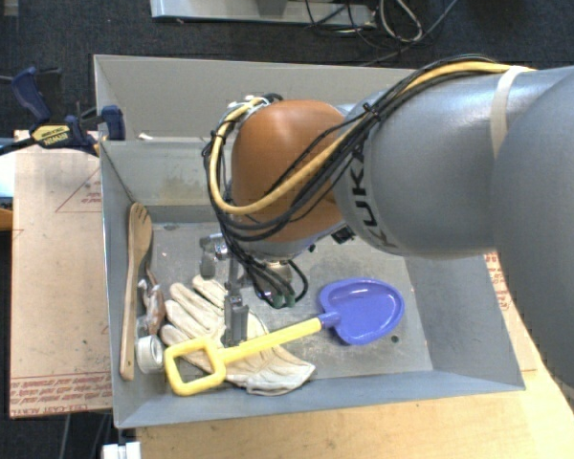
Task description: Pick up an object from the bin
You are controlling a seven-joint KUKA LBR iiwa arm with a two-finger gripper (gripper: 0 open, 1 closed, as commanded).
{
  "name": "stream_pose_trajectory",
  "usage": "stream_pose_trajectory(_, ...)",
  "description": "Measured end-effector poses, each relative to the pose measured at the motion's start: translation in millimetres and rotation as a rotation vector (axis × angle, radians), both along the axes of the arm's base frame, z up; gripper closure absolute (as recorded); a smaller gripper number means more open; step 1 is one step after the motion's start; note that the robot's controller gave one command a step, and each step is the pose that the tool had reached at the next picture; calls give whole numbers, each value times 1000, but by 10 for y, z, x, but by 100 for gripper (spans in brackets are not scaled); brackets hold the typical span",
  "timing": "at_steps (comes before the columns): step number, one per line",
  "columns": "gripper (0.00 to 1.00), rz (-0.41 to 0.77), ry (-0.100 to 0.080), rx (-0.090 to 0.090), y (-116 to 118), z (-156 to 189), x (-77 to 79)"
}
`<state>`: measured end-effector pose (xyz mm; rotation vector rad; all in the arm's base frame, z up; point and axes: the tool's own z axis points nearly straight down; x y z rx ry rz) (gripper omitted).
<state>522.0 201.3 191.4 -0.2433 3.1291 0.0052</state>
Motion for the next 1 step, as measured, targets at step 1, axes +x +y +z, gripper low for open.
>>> stream_pose_trajectory(1,100,44,-4,0,444,-1180,-102)
